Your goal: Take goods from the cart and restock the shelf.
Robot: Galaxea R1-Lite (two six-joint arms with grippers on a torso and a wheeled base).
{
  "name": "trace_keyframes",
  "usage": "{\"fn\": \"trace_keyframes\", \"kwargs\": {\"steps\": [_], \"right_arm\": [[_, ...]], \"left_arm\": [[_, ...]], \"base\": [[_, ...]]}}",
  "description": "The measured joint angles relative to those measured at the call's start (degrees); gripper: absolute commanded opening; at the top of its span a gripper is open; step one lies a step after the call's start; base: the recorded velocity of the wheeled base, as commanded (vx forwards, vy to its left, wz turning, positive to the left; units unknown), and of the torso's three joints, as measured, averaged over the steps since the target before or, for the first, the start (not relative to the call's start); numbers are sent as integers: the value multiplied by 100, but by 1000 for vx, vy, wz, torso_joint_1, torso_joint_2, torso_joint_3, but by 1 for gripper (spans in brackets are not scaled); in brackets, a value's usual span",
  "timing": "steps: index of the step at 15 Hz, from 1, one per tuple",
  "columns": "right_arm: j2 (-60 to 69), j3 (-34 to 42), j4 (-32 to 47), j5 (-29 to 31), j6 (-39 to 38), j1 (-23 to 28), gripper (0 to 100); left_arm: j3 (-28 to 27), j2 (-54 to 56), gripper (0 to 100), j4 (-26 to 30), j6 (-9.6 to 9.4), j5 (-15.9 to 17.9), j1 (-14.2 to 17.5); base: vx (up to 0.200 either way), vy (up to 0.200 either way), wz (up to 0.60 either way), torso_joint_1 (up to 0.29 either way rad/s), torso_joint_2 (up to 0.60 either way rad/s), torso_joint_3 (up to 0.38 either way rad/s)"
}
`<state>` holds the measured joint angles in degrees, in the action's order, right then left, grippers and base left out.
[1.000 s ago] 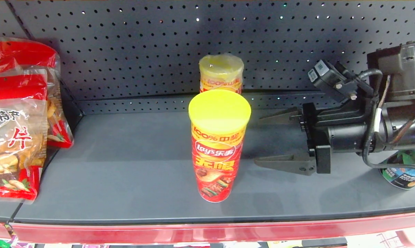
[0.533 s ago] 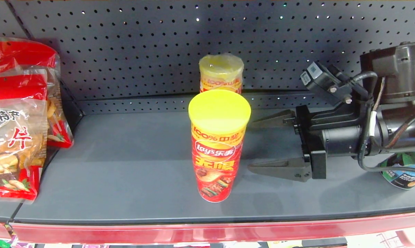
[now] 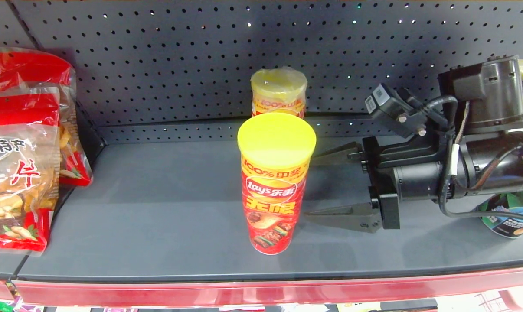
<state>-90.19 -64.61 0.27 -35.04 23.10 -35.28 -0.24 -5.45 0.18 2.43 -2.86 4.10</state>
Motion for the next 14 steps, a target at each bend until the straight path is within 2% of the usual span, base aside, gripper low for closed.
{"fn": "trace_keyframes", "kwargs": {"steps": [14], "right_arm": [[-193,-88,-13,23,-1,-49,100]], "left_arm": [[4,0,100,0,0,0,0]], "base": [[0,0,0,0,0,0]]}}
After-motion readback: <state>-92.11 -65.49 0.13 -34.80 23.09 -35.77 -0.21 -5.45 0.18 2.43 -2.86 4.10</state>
